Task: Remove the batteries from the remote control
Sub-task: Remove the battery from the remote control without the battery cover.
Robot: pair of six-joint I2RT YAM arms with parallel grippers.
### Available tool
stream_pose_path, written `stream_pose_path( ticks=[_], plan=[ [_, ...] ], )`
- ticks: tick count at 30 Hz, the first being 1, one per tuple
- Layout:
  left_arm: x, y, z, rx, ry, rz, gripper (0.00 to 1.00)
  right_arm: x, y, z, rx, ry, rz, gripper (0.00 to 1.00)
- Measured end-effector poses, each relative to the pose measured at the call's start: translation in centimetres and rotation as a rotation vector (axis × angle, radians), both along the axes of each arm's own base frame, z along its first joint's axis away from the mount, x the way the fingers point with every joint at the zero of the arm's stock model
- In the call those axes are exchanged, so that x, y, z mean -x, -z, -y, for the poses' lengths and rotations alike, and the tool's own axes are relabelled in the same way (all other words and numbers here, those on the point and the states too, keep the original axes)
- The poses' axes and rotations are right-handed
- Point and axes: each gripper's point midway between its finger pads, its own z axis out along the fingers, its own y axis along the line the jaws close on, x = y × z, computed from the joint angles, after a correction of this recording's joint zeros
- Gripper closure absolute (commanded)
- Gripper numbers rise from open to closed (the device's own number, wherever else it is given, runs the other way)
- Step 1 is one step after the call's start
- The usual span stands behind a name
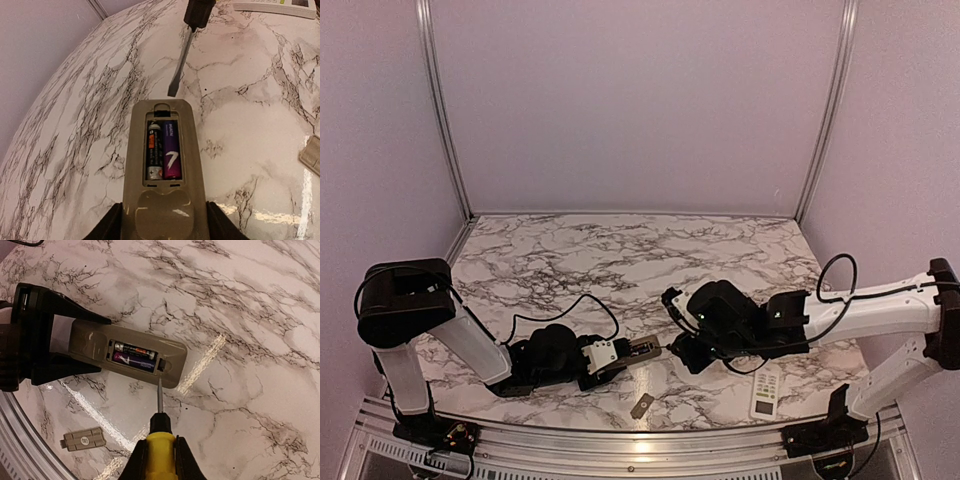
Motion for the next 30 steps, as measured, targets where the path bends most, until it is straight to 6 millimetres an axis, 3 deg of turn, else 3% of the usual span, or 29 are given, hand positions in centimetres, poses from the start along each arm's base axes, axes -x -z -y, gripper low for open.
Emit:
stream_pose_path(
  ticks=[9,18,30],
  plan=[
    [0.0,0.0,0.0,0.0,0.001,0.001,1.0,-0.2,-1.2,-0.9,-0.055,-0.012,0.021,1.0],
    [0.0,0.0,0.0,-0.001,0.001,0.001,1.0,-0.3,0.8,-1.0,-0.004,-0.017,0.003,1.0],
    [0.0,0.0,0.0,-0.002,0.002,0.003,1.0,-0.3,1.0,-1.1,-0.005,-0.017,0.003,1.0]
  ],
)
